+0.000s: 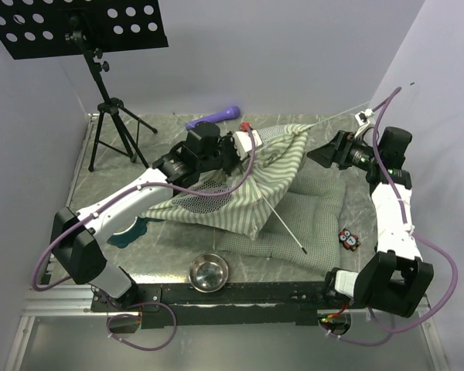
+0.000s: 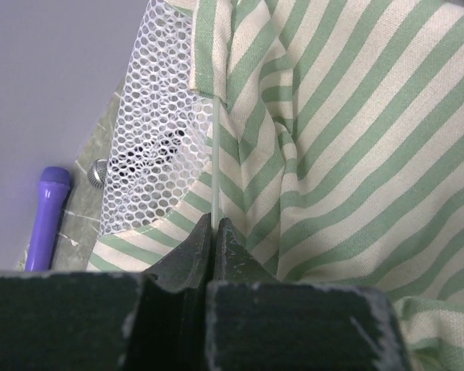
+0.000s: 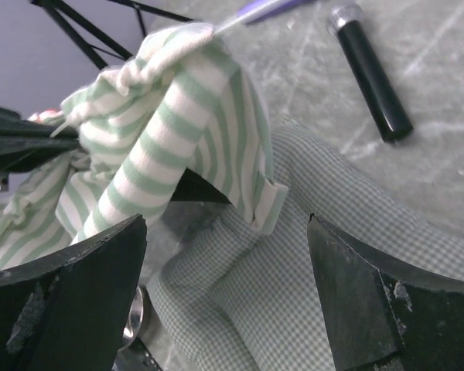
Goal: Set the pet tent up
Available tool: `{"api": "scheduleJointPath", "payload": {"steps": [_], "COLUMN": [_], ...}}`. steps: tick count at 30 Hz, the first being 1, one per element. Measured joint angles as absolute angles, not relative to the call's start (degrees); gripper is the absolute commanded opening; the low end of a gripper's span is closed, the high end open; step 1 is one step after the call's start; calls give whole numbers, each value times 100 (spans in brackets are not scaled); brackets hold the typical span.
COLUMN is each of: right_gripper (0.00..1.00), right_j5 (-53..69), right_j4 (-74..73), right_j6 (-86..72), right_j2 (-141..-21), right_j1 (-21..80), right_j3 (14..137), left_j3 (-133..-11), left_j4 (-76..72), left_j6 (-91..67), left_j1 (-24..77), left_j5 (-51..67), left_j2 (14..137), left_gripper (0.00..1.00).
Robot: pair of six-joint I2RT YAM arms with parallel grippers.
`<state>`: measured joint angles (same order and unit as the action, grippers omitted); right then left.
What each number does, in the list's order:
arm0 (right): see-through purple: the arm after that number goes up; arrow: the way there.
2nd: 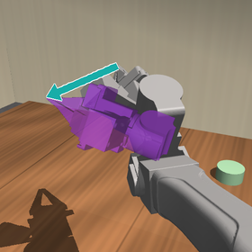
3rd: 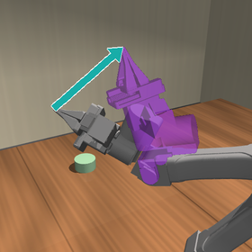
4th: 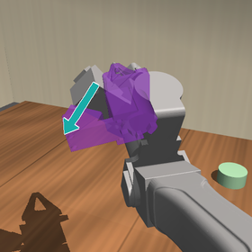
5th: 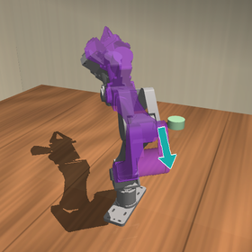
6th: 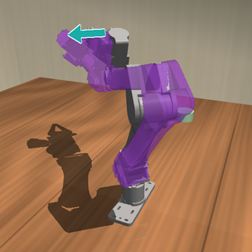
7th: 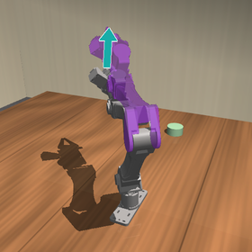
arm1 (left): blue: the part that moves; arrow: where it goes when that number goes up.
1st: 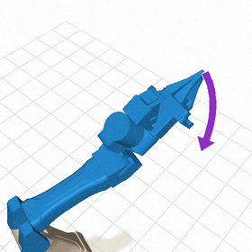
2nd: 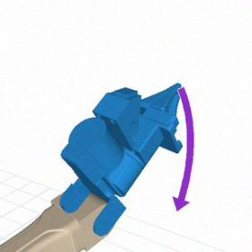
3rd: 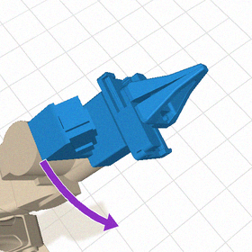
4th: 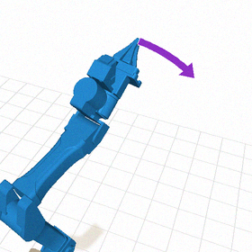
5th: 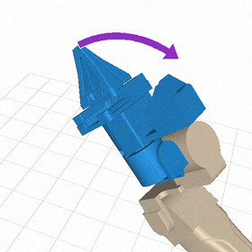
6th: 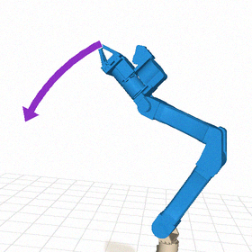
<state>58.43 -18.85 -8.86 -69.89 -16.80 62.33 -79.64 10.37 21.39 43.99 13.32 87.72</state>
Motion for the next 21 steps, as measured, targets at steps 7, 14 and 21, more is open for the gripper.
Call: {"api": "scheduleJointPath", "payload": {"steps": [7,14,21], "right_gripper": [94,94,79], "right_j5": [5942,5758,5544], "right_j4": [-408,797,1752], "right_j6": [-1761,-2674,-3162], "right_j2": [-6228,-6337,-6742], "right_j1": [-1686,-1398,-1037], "right_j3": [5144,4646,4637], "left_j3": [-8062,-8068,-8068], "left_j4": [880,751,604], "left_j6": [1627,1304,956], "left_j1": [4215,4165,4115], "left_j5": [1518,1691,1955], "left_j2": [8689,8578,8438], "left_gripper": [1,1,1]}}
